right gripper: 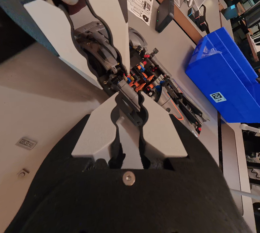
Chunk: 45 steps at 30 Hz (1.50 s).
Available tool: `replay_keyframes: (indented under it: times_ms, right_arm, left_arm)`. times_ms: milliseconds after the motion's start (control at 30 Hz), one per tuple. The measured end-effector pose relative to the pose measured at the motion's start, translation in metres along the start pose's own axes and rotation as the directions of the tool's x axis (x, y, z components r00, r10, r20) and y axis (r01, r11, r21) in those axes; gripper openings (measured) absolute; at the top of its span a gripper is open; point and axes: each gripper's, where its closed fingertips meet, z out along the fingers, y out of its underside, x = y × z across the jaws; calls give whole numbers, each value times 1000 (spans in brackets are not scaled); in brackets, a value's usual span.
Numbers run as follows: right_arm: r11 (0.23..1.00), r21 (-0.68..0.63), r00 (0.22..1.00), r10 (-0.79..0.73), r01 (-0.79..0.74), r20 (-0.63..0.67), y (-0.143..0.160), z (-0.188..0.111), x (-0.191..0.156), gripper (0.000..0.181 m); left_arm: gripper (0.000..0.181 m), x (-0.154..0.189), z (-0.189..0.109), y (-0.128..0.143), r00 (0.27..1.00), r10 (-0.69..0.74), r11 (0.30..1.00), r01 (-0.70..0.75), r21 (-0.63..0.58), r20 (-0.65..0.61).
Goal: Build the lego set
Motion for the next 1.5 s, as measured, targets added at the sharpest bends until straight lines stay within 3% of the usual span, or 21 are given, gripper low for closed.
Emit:
replay_keyframes:
  times_ms: [133, 267, 567, 1100, 1300, 1500]
  right_arm:
    - [999, -41, 999, 3, -4, -39, 9, 5, 5, 24]
    - [998, -66, 999, -21, 17, -50, 14, 11, 3, 21]
    - [998, -64, 999, 2, -5, -52, 16, 12, 3, 18]
    - [998, -49, 999, 26, -28, -47, 14, 13, 3, 18]
    - [998, -48, 999, 25, -27, -46, 14, 13, 3, 18]
    - [999, -41, 999, 31, -33, -41, 14, 13, 3, 18]
  left_arm:
    - [20, -2, 6, 2, 997, 45, 998, -42, -51, 61]
    - [8, -2, 2, -3, 995, 51, 999, -49, -22, 82]
    - [9, -2, 0, -2, 982, 100, 994, -93, -48, 159]
    - [7, -4, -3, 1, 980, -46, 995, 62, -73, 194]
    - [21, -6, -9, 5, 998, 50, 995, -47, -89, 27]
    - [18, -11, -11, -4, 964, 246, 966, -253, -58, -103]
